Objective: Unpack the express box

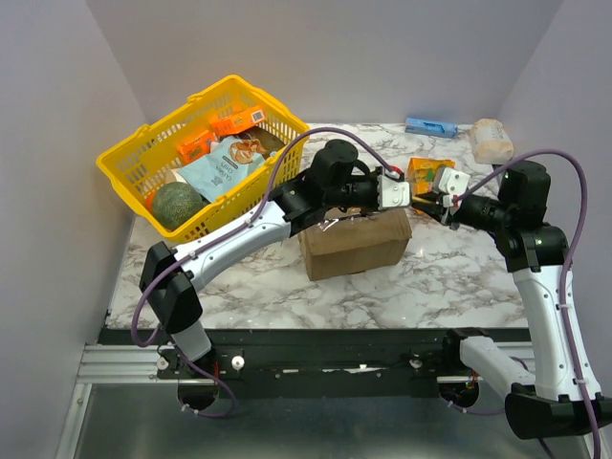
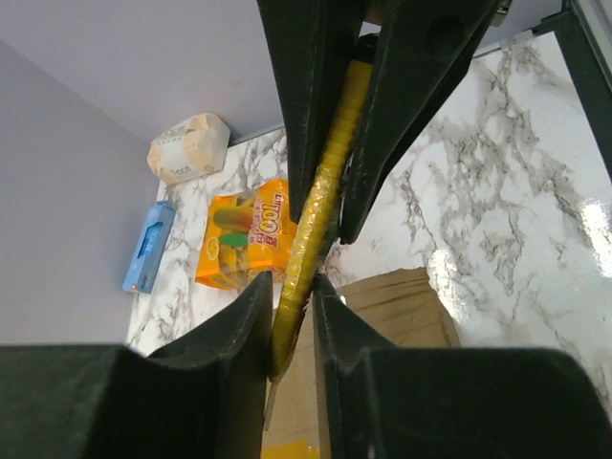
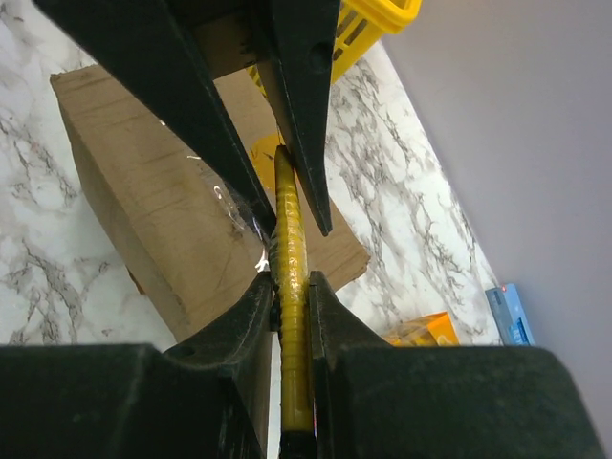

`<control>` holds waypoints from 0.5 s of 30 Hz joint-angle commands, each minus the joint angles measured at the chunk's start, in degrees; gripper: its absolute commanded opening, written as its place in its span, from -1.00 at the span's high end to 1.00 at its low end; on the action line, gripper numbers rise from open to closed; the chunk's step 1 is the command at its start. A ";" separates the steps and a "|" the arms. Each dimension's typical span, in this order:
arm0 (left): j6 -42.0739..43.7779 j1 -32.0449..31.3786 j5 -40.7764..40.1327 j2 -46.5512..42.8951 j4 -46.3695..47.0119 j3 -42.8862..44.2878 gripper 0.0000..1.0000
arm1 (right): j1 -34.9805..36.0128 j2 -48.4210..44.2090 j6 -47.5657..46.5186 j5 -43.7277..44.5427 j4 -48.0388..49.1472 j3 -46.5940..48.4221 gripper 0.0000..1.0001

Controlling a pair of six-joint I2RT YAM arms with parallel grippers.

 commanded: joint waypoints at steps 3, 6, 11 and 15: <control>-1.05 0.04 2.30 0.72 -2.92 2.82 0.85 | 0.38 -0.89 -1.22 -2.34 0.62 -1.64 0.99; 0.26 0.04 2.12 0.19 -4.59 1.95 1.00 | 0.47 -0.80 0.62 -3.22 2.46 -2.44 0.99; -0.08 0.48 2.12 -2.53 -5.82 -1.39 1.00 | 0.47 1.65 11.40 -1.04 6.78 0.53 0.19; -0.35 2.67 2.56 -8.14 -8.36 -4.91 1.00 | 0.38 4.11 16.35 3.27 5.29 5.73 -0.59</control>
